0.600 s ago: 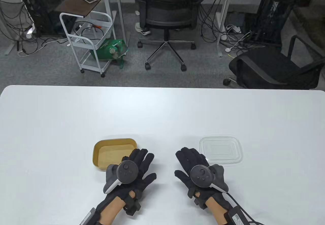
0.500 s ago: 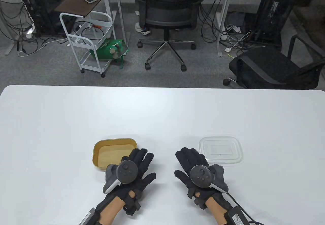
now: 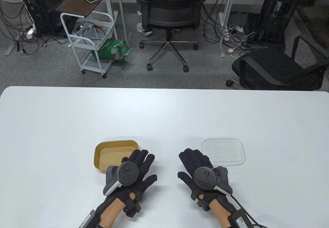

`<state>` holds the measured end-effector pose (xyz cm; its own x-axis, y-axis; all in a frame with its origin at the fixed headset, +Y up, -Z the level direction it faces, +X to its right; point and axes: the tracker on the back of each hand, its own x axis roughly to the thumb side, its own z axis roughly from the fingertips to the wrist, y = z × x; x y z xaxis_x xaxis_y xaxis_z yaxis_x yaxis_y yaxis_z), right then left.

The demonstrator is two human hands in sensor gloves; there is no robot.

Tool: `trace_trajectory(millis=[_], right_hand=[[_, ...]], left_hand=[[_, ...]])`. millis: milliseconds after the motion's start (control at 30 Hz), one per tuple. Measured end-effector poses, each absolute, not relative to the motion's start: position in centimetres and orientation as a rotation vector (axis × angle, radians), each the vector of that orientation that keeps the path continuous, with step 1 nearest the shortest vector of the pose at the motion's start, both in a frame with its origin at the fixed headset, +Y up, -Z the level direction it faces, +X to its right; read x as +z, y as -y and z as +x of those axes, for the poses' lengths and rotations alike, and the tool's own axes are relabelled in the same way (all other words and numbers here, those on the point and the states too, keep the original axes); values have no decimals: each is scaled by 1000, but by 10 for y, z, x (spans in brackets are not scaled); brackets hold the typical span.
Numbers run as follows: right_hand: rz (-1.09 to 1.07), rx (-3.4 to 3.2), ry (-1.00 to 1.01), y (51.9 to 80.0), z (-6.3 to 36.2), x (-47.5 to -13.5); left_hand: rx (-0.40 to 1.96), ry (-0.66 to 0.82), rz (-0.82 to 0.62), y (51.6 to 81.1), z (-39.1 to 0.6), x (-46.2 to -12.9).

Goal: Cover the takeout box

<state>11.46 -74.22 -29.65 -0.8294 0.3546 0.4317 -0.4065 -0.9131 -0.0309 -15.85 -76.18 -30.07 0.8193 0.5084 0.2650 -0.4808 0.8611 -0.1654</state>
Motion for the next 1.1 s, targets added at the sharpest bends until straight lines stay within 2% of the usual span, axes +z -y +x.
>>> trace_trajectory(millis=[300,733,1100], right_hand=[[583,2668,208,739,120,-297],[553,2682,255,736,125,-297],[547,2688,247,737,127,-298]], left_hand=[[475,268,-55,750,-179,-307],[326,114,28,722,-236,-312],[225,19,-55,726,-275,-320]])
